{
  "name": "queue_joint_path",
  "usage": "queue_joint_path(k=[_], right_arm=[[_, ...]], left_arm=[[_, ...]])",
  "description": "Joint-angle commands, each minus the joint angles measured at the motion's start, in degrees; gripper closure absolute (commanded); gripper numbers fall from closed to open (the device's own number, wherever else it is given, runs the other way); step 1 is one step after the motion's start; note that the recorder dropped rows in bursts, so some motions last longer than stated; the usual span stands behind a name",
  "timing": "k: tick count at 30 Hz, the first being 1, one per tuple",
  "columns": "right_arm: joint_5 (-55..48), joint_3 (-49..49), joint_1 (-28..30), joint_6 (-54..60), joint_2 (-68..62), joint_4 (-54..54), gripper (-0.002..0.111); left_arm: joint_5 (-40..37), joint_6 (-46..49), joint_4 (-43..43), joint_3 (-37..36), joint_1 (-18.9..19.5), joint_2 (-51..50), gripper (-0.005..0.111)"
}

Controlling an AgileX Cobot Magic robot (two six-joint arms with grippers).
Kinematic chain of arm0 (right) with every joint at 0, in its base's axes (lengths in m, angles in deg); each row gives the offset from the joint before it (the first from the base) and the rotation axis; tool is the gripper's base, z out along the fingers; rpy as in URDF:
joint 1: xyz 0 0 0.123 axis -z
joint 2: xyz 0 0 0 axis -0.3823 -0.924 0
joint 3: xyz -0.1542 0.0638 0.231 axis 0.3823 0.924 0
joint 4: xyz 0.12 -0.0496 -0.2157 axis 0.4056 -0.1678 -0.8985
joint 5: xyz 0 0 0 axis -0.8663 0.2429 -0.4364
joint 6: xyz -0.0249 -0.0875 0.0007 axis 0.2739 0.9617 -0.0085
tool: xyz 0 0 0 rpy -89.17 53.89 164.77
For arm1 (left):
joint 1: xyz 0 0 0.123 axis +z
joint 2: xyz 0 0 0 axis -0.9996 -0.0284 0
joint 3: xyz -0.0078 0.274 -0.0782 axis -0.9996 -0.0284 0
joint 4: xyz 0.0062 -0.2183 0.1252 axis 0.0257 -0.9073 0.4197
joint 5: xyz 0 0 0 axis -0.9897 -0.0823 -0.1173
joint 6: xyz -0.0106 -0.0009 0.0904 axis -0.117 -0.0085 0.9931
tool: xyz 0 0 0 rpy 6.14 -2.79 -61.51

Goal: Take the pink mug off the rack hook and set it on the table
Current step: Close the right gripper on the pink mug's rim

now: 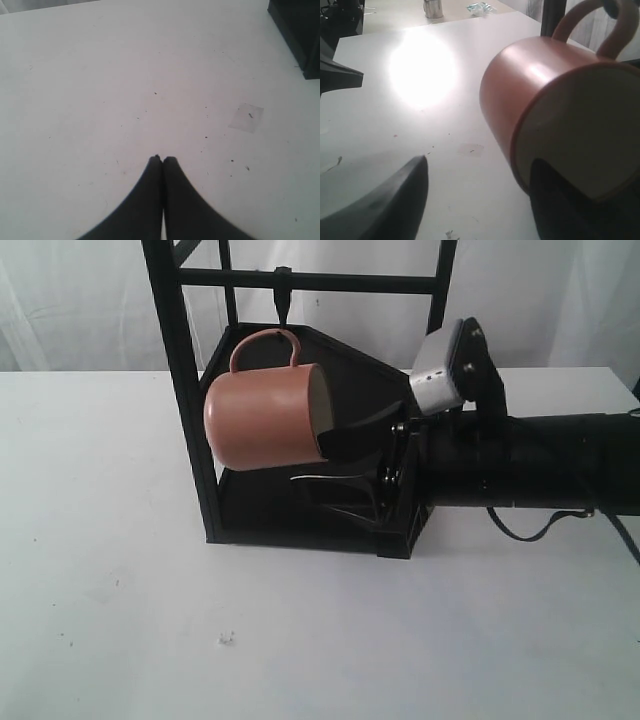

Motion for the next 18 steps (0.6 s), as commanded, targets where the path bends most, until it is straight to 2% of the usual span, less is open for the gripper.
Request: queue_joint_path(k=[1,18], right_arm=[[-0.56,-0.24,-0.06,1.18,-0.18,0.17,0.053],[-1.52,-5.93,-2.04,1.18,-4.75,0.17,0.053]], left_arm=[[0.04,-0.5,-0.07,-0.22,-0.31,0.23,0.107],[0.04,-0.5,-0.07,-0.22,-0.31,0.23,0.107]])
